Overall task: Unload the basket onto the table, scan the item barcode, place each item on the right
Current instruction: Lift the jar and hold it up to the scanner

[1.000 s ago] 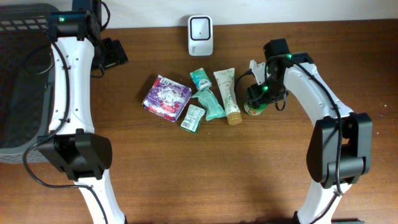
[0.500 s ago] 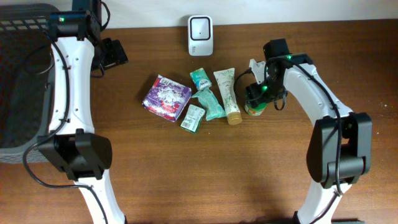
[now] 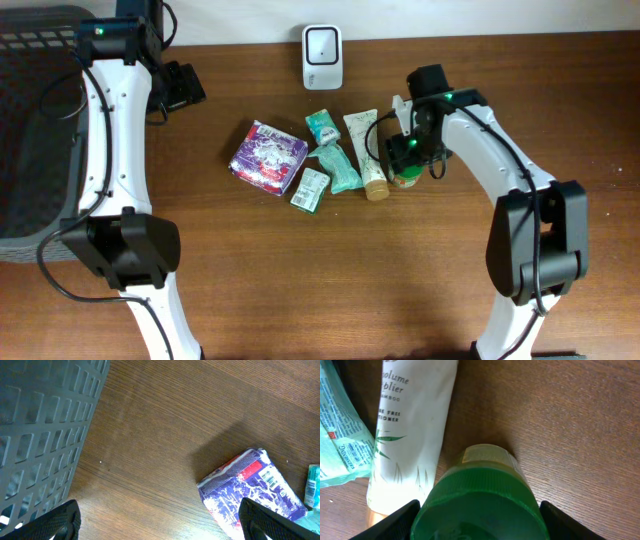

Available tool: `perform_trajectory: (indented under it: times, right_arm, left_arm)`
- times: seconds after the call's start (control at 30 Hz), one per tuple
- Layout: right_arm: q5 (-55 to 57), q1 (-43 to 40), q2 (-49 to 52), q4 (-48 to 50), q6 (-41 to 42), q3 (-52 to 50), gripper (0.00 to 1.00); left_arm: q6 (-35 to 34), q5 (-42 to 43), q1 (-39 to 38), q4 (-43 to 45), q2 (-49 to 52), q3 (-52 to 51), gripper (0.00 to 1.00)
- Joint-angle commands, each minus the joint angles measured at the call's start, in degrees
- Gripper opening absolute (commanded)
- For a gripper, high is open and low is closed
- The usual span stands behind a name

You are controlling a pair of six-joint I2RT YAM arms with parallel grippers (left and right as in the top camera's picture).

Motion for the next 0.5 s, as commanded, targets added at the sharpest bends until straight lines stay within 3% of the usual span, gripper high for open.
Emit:
perform_trajectory:
  times: [0.0, 0.1, 0.2, 0.47]
  right_arm:
    - [2.3, 0.4, 0.7, -0.4, 1.9, -0.7, 0.73]
    - [2.2, 0.4, 0.7, -0.4, 2.0, -0.8, 0.72]
    - [2.2, 0.4, 0.6, -0.1, 2.5, -0.7, 0.5]
    - [10.8, 1.7, 0.6, 2.7, 3.3, 13.3, 0.48]
  left_arm:
    - [-0.7, 0.0, 0.2, -0.1, 0.7, -0.4, 0.99]
    - [-0.7, 0.0, 0.2, -0.1, 0.7, -0.4, 0.99]
    - [-0.7, 0.0, 0.2, -0.1, 0.7, -0.4, 0.99]
    - [-0.7, 0.0, 0.2, -0.1, 0.7, -0.4, 0.99]
